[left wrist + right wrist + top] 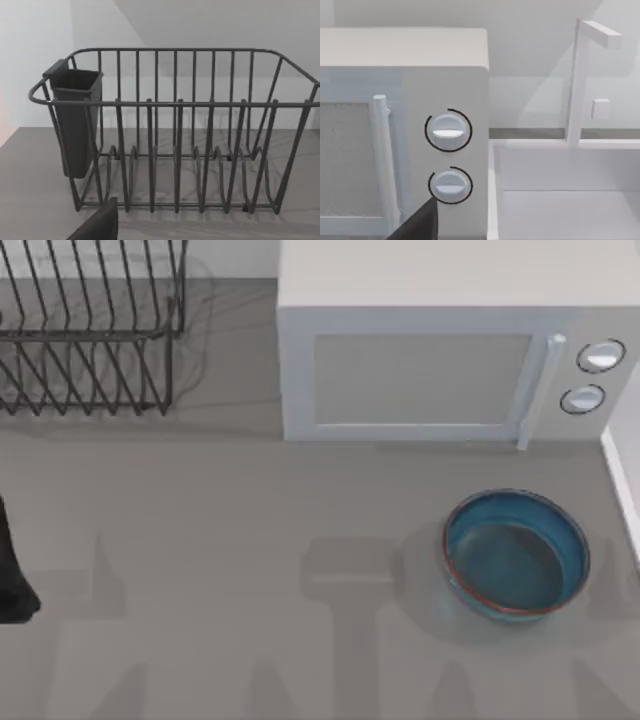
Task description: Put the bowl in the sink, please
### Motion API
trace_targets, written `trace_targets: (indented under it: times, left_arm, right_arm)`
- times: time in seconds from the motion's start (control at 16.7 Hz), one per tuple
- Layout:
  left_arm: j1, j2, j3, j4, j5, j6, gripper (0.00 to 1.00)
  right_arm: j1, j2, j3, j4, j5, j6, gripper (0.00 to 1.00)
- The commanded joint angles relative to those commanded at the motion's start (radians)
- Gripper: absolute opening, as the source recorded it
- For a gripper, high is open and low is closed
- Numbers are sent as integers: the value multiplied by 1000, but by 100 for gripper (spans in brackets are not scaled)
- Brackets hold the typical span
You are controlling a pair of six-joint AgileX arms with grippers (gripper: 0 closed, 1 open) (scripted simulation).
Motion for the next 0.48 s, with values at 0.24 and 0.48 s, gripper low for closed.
trace_targets:
  times: [0.24,0.48]
  left_arm:
    - [0,0,0,0,0,0,100]
    - [0,0,0,0,0,0,100]
  right_arm:
    - [7,32,31,-28,-1,7,100]
    - [43,223,210,-179,-2,45,100]
